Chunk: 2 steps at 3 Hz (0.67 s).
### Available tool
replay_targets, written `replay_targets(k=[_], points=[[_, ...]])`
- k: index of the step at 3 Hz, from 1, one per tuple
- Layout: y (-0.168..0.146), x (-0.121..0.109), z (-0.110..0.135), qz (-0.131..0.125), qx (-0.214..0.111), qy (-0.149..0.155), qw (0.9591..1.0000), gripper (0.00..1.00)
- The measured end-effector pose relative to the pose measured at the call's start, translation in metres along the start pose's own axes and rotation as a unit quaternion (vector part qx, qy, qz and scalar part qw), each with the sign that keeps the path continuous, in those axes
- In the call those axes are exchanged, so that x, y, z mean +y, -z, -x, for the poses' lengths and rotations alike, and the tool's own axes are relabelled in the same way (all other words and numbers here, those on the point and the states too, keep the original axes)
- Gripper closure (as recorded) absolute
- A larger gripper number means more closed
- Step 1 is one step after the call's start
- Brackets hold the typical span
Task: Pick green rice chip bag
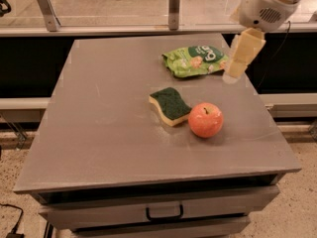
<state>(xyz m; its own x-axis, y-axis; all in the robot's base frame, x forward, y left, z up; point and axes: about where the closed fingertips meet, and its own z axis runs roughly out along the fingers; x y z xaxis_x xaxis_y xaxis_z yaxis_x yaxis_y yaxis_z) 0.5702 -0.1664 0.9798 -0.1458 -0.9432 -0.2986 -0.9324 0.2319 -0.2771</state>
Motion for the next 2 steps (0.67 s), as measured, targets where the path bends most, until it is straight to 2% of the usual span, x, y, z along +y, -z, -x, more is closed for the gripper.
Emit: replay_targets(k=[1,2], points=[[-0.024,-0.020,0.010,0.000,0.004,0.010,0.9999,0.00],[-0.055,-0.043,0.008,-0.001,0.010,0.014,0.9999,0.00]])
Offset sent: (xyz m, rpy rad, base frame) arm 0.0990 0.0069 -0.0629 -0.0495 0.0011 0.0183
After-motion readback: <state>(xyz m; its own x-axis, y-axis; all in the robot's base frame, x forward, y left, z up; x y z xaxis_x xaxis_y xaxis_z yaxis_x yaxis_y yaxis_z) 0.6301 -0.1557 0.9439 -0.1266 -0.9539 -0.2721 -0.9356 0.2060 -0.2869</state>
